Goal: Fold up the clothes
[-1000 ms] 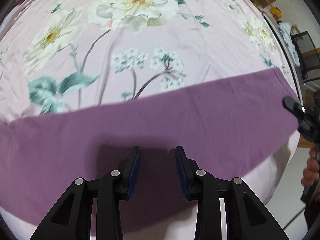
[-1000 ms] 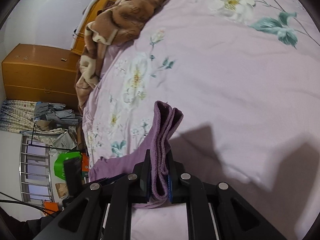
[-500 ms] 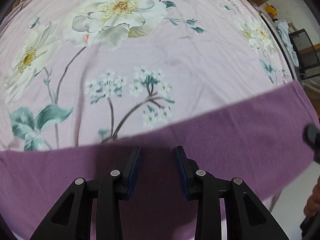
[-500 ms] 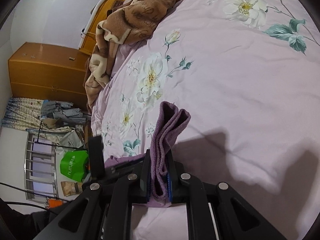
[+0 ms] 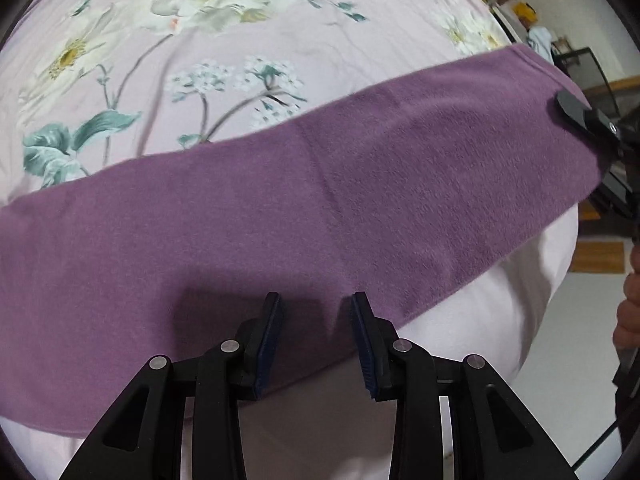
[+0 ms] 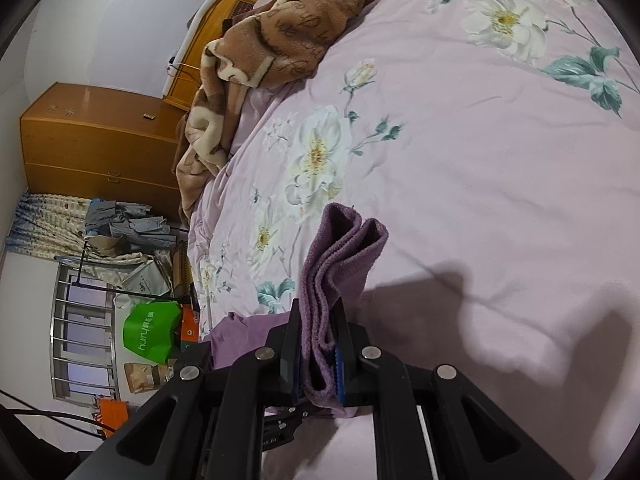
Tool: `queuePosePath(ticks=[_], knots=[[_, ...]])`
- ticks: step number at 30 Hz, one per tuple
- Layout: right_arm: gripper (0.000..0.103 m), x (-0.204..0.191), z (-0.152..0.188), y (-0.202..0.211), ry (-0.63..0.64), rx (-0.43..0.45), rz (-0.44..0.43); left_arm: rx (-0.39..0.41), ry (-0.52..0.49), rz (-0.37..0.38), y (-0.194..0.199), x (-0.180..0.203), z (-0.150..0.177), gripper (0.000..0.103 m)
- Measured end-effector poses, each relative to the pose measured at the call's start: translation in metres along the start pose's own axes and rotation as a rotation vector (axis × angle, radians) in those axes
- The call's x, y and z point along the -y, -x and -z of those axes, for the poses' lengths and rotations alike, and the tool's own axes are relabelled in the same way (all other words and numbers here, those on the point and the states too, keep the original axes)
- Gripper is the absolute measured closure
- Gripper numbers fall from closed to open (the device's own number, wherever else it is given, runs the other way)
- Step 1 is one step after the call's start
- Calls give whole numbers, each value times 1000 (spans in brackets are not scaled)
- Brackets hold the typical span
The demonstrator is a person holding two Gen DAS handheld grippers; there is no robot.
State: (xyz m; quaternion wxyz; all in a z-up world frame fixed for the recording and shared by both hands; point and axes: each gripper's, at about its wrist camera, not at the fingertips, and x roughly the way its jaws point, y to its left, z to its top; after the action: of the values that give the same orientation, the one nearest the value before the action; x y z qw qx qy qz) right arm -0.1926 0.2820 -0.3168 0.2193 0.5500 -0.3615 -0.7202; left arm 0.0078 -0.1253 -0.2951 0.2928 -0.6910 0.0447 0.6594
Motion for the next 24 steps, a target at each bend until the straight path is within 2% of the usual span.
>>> queuePosePath(ticks=[7, 12, 14, 17, 20, 24], knots=[[91, -41, 7, -7, 58, -4, -19, 47, 27, -8, 26, -38, 2, 66], [91, -76, 17, -23, 99, -15, -19, 74, 62, -2, 49, -76, 17, 66], [91, -90, 23, -37, 115, -28, -13, 85, 75, 1, 55, -86, 20, 66], [91, -110, 32, -59, 137, -49, -3, 102, 97, 0, 46, -82, 7, 66], [90, -131, 44, -88, 156, -74, 8, 115, 118, -5, 63, -115, 17, 66], [90, -158, 66, -139, 190, -127, 22, 128, 149, -12, 60, -135, 9, 66]])
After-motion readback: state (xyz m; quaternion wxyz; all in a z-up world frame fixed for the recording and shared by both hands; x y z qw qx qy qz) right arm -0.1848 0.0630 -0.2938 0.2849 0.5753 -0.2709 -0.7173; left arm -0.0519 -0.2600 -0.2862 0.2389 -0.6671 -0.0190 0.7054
